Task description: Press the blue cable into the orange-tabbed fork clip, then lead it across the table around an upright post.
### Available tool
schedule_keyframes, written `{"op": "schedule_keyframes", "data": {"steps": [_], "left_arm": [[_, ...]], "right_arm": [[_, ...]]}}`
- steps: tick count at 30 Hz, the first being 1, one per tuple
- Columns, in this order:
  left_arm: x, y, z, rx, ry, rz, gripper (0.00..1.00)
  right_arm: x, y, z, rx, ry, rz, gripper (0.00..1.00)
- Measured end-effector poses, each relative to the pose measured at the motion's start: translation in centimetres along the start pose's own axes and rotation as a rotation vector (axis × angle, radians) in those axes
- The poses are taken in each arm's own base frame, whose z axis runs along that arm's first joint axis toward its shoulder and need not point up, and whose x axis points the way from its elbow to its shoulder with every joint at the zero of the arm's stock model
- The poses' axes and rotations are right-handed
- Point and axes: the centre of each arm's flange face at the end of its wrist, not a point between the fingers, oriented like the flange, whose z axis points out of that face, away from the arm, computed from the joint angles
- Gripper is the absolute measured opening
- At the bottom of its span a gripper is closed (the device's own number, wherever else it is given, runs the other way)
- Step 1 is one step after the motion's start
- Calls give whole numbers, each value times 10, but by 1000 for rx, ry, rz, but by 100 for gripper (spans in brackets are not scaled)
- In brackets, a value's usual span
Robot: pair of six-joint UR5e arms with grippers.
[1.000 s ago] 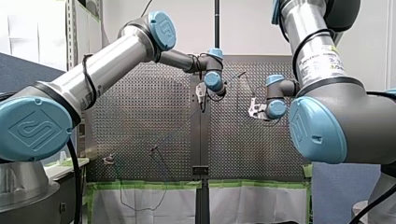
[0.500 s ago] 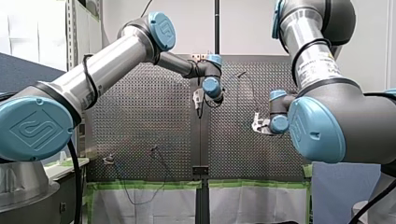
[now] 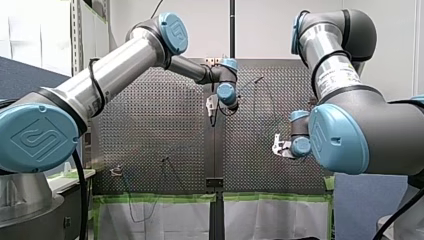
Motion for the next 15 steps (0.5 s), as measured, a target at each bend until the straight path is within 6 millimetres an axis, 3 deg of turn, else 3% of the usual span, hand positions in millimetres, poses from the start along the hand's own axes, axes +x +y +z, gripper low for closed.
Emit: {"op": "schedule_keyframes", "data": {"steps": [15], "left_arm": [[0, 1, 0, -14, -3, 0, 100]], "right_arm": [[-67, 32, 11, -62, -55, 23, 0]]}}
